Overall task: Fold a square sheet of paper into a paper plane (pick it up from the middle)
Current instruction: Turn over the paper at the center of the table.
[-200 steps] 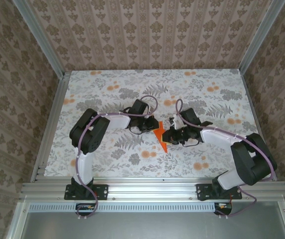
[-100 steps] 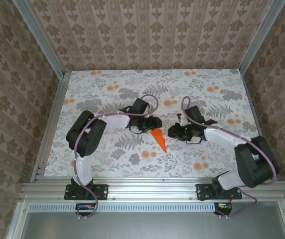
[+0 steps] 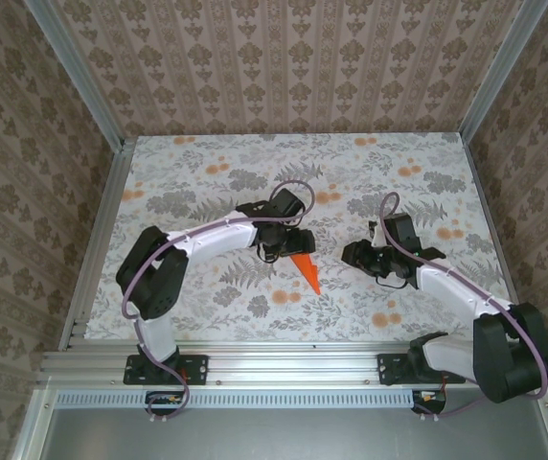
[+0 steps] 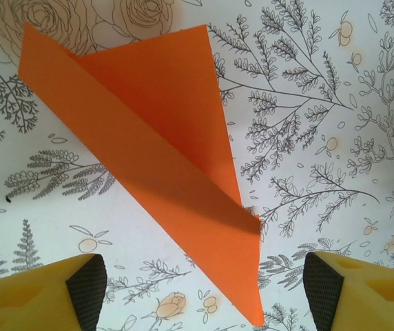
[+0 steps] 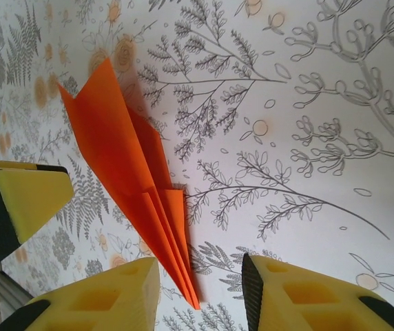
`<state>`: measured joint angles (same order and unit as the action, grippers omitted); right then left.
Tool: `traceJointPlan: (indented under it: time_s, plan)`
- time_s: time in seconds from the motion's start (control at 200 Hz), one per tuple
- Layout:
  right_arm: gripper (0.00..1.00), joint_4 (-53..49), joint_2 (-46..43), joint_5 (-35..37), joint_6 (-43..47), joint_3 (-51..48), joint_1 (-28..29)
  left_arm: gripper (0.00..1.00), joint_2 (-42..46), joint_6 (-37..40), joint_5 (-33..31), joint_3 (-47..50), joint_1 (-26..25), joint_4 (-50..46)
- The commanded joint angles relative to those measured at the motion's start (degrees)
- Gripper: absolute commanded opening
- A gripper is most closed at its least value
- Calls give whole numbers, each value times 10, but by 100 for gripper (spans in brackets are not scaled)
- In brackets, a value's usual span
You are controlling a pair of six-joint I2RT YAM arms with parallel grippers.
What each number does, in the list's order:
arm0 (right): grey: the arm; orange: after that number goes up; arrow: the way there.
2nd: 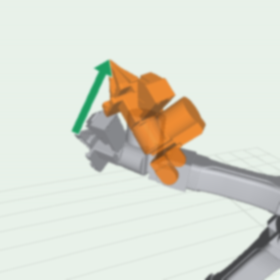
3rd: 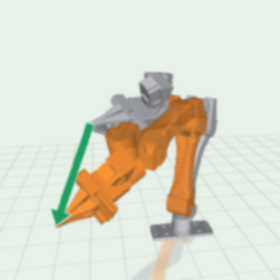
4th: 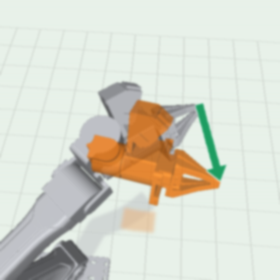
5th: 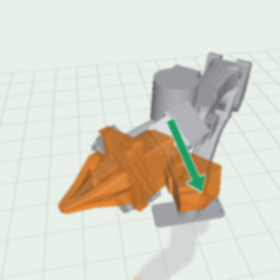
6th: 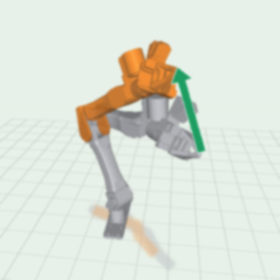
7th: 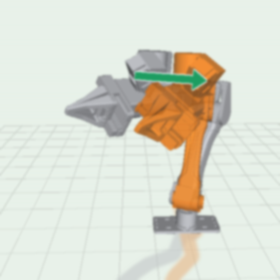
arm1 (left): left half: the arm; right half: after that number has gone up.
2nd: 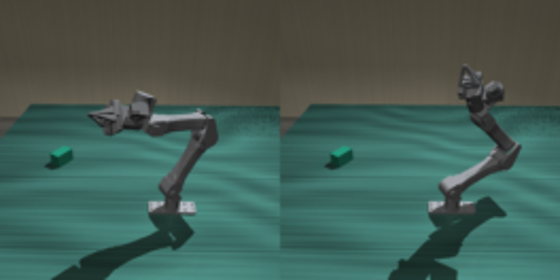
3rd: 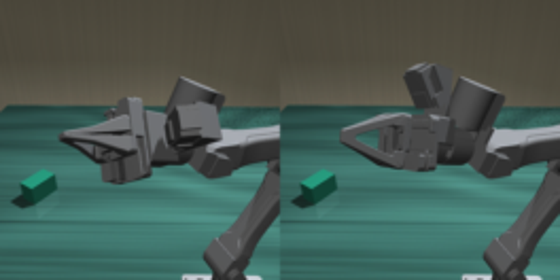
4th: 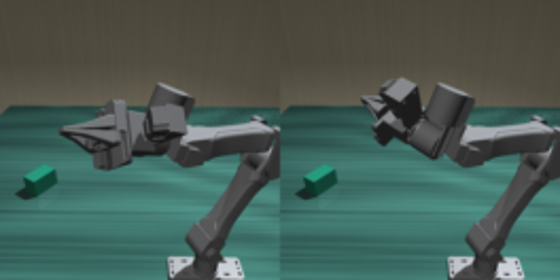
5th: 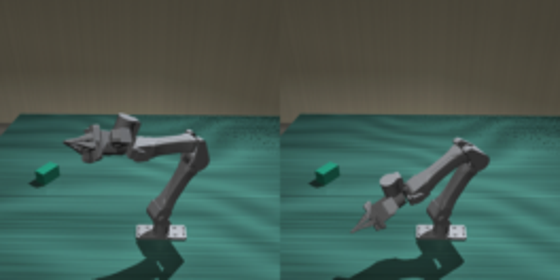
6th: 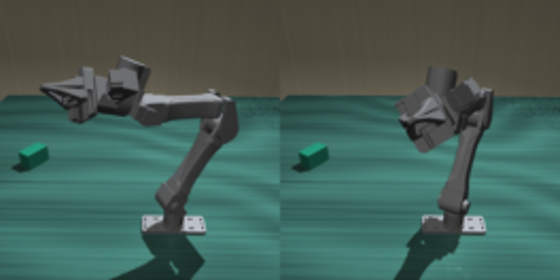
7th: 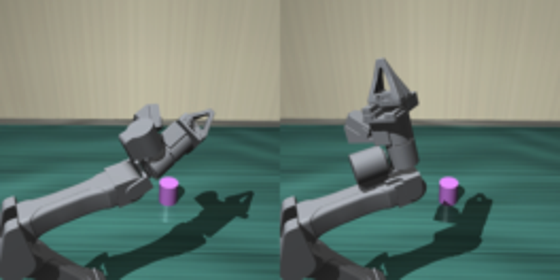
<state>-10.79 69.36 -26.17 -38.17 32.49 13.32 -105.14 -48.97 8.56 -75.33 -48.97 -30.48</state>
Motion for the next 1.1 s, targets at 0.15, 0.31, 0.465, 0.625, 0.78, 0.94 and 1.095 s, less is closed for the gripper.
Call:
traceJointPlan:
  time_s: [0.15, 0.31, 0.465, 0.625, 0.78, 0.94, 1.095]
  plan:
    - [40, 47, 37, -69, -4, -1, -3, 79, -40, -21, -11, -44, -6, -43]
    - [41, 59, 59, -87, -3, 2, 2, 74, -51, -21, -8, -49, -7, -51]
    - [42, 66, 77, -89, -1, 7, 14, 50, -28, -26, -8, -18, -6, -35]
    - [42, 70, 98, -86, -3, 19, 29, 33, 12, -28, -7, 34, -4, -6]
    - [43, 72, 132, -82, -1, 35, 53, 18, 52, -28, -1, 95, 0, 32]
    - [44, 66, 161, -77, 8, 61, 87, 5, 87, -22, 5, 143, 8, 72]
    - [49, 51, 176, -62, 24, 89, 121, 0, 101, -5, 10, 160, 14, 84]
